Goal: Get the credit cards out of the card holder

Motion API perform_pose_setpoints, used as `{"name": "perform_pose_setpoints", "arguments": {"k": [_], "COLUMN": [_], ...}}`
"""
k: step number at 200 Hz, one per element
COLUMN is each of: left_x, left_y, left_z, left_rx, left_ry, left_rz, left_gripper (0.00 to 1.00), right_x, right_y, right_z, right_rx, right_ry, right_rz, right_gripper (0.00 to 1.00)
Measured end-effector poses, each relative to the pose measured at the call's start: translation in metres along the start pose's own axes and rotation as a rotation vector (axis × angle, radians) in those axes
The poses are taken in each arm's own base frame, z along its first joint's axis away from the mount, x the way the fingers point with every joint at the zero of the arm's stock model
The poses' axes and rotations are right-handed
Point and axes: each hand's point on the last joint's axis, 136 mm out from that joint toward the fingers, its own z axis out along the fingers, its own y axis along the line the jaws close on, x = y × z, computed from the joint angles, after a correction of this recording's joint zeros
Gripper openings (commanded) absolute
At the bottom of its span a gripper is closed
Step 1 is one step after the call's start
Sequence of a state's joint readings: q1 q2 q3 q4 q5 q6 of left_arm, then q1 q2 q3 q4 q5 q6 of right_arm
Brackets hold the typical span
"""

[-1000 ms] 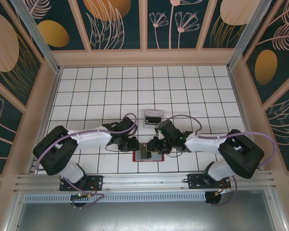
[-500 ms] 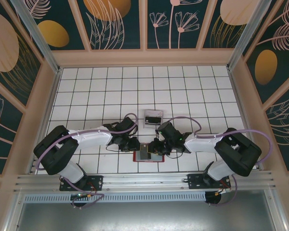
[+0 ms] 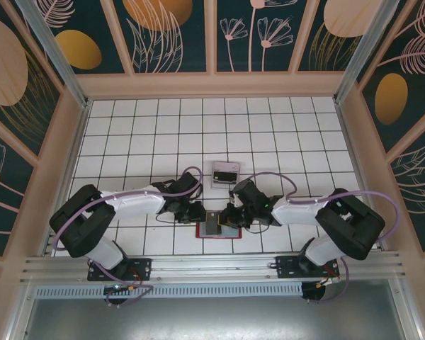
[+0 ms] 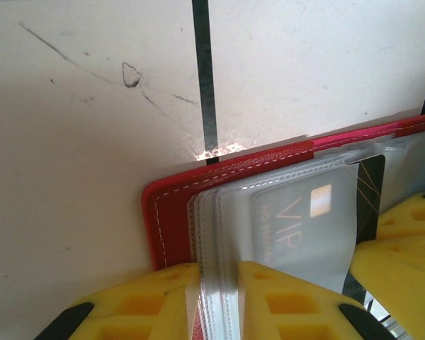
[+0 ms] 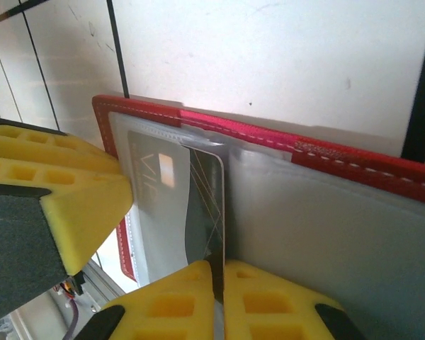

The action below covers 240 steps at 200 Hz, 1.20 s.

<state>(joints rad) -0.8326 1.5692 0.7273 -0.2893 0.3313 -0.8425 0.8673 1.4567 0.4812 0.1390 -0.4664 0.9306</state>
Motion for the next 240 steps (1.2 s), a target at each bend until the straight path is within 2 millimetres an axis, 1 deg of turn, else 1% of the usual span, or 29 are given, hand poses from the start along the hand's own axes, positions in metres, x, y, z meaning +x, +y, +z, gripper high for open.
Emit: {"name": "perform_pose_setpoints", "arguments": {"k": [26, 68, 98, 130, 172, 198, 216, 240], "left_x": [0.000, 0.001, 0.001, 0.001, 0.001, 0.000, -0.001, -0.006], "left_y": [0.000, 0.000, 0.000, 0.001, 0.001, 0.001, 0.002, 0.000], "left_z": [0.000, 0.000, 0.000, -0.001, -0.002, -0.004, -0.006, -0.009], "left_rx": [0.000, 0.002, 0.006, 0.016, 0.020, 0.011, -0.005, -0.018], "left_ry": [0.000, -0.004, -0.013, -0.026, -0.045, -0.058, -0.067, -0.088], "left_rz": [0.000, -0.001, -0.007, -0.012, -0.025, -0.033, -0.039, -0.045], "left_gripper": [0.23, 0.23, 0.23, 0.23, 0.24, 0.26, 0.26, 0.27], "right_x": [-0.002, -0.005, -0.008, -0.017, -0.022, -0.031, -0.039, -0.051], "right_y": [0.003, -0.004, -0.006, -0.008, -0.014, -0.007, 0.002, 0.017], "right_z": [-0.007, -0.023, -0.032, -0.044, -0.060, -0.069, -0.076, -0.087], "right_rx": [-0.013, 0.000, 0.009, 0.020, 0.056, 0.073, 0.079, 0.096], "right_ry": [-0.018, -0.043, -0.063, -0.115, -0.155, -0.177, -0.196, -0.229], "right_rz": [-0.003, 0.021, 0.017, 0.020, -0.003, -0.049, -0.106, -0.212], "right_gripper": [0.05, 0.00, 0.00, 0.00, 0.00, 0.00, 0.00, 0.00]}}
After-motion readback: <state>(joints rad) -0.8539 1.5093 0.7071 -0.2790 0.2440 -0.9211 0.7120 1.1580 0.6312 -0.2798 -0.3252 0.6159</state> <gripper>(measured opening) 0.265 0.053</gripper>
